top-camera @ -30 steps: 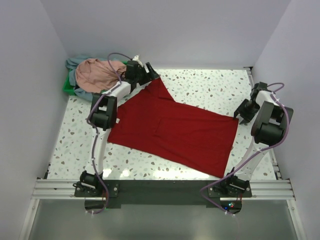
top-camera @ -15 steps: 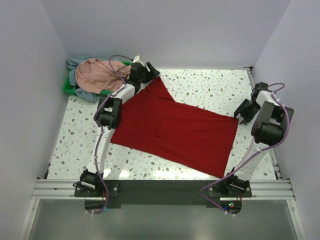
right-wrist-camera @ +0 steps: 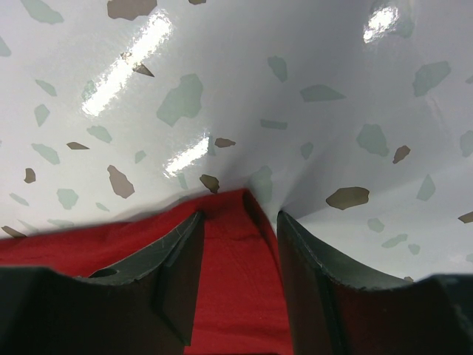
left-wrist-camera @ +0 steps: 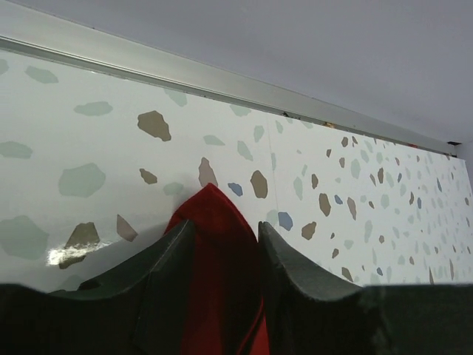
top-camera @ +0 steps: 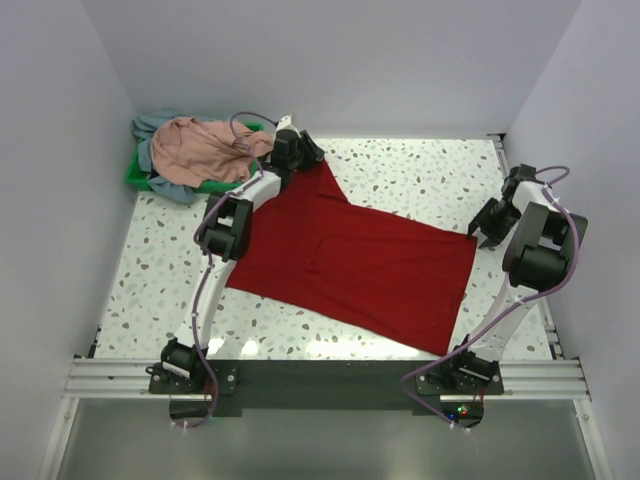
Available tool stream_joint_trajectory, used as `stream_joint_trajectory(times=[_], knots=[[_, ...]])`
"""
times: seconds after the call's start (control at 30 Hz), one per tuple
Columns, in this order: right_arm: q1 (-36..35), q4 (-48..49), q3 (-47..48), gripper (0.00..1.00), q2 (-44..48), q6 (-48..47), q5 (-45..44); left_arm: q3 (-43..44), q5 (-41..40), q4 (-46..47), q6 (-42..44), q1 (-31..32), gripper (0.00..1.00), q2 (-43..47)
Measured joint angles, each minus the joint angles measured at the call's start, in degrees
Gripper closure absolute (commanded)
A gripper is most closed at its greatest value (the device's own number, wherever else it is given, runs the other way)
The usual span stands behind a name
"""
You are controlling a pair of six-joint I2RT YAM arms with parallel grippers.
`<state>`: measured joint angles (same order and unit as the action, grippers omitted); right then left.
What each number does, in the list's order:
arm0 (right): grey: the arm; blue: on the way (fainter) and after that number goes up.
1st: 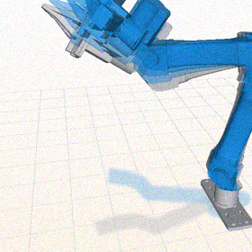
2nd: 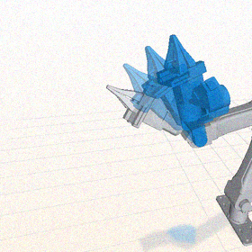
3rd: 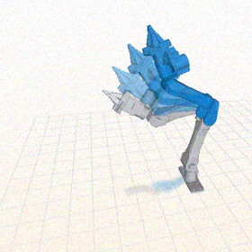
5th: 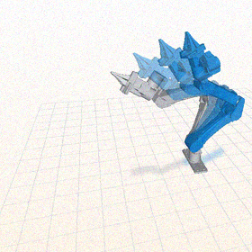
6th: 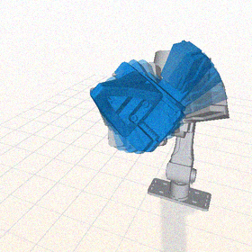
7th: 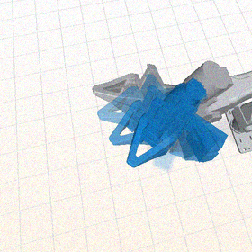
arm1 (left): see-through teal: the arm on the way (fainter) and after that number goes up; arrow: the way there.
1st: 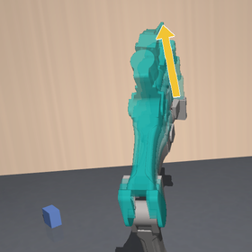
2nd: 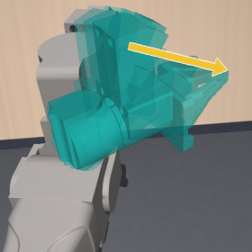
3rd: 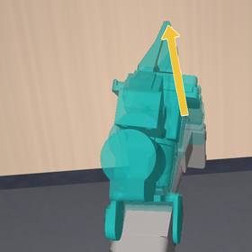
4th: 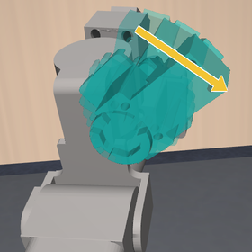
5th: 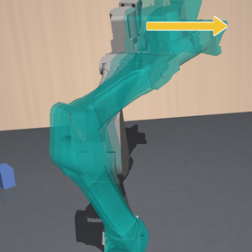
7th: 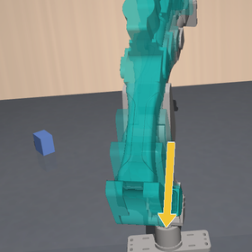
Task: Fold and stack the t-shirts
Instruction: Fold the tshirt
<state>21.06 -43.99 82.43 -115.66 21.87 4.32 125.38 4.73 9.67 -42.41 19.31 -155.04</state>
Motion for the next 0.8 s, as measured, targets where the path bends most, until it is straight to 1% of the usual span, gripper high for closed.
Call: stream_joint_trajectory(times=[0.07, 0.1, 0.17, 0.2, 0.23, 0.4, 0.47, 0.5, 0.6, 0.8], knots=[[0.0, 0.0, 0.0, 0.53, 0.0, 0.0, 0.0, 0.0, -0.7, -0.4, 0.0, -0.1, 0.62, 0.0], [0.0, 0.0, 0.0, 0.53, 0.0, 0.0, 0.0, 0.0, -0.9, -0.6, 0.0, -0.2, 0.67, -0.1], [0.0, 0.0, 0.0, 0.53, 0.0, 0.0, 0.0, 0.1, -1.3, -1.0, 0.0, -0.2, 0.71, -0.2], [0.0, 0.0, 0.0, 0.53, 0.0, 0.0, 0.1, 0.1, -1.4, -1.1, 0.0, -0.2, 0.77, -0.2], [0.0, 0.1, 0.0, 0.53, 0.0, 0.0, 0.2, 0.1, -1.4, -1.1, 0.0, -0.2, 0.8, -0.3], [0.0, 0.2, -0.1, 0.53, 0.0, 0.0, 0.2, -0.1, -0.7, -0.8, -0.8, -0.4, 0.93, -0.4], [0.0, 0.2, -0.1, 0.56, 0.0, 0.0, 0.2, -0.8, -0.3, 0.1, -1.9, -0.6, 0.98, -0.4], [0.0, 0.2, -0.1, 0.57, 0.0, 0.0, 0.2, -1.2, 0.0, 0.5, -2.3, -0.7, 1.0, -0.4], [0.0, 0.3, -0.1, 0.63, 0.0, 0.0, 0.2, -1.7, 0.9, 1.6, -3.8, -1.1, 1.0, -0.4], [0.0, 0.6, -0.1, 0.66, 0.0, 0.0, 0.2, -3.2, 2.7, 5.4, -6.2, -2.1, 1.0, -0.4]])
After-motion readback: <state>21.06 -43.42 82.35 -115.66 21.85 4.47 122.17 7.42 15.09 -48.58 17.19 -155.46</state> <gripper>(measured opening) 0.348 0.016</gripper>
